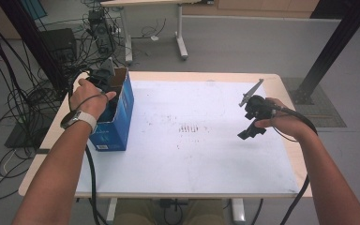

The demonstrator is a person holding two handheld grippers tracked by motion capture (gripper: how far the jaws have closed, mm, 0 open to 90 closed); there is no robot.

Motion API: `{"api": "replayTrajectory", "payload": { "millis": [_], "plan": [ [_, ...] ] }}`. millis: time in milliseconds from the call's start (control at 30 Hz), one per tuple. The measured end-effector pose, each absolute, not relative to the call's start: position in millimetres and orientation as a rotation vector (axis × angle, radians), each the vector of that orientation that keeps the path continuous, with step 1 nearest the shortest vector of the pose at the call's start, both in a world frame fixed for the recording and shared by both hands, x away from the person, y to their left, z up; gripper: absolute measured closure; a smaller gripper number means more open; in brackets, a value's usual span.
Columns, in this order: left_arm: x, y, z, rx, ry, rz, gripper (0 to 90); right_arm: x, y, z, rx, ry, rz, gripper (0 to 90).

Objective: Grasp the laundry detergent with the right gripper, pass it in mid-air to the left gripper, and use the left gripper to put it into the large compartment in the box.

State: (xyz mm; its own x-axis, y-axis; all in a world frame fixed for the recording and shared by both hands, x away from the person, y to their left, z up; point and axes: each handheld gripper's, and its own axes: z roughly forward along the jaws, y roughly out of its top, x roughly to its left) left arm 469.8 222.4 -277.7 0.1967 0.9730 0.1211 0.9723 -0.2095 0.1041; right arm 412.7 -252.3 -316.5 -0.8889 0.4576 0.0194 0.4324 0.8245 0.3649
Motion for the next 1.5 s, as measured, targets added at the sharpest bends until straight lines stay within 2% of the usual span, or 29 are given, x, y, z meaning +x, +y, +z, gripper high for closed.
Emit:
{"api": "replayTrajectory", "payload": {
  "millis": [733, 900, 1100, 1500],
  "plan": [
    [469, 224, -278, 2.425, 1.946, 0.259, 36.7, 412, -253, -317, 0.717, 2.934, 0.564, 8.5],
    [469, 224, -277, 2.404, 1.934, 0.249, 30.4, 412, -252, -318, 0.718, 2.939, 0.561, 8.5],
    [469, 226, -269, 2.415, 1.897, 0.213, 27.2, 411, -252, -316, 0.721, 2.935, 0.562, 8.5],
    [461, 231, -238, 2.384, 1.814, 0.275, 19.7, 410, -246, -314, 0.701, 2.939, 0.555, 8.5]
  ]
}}
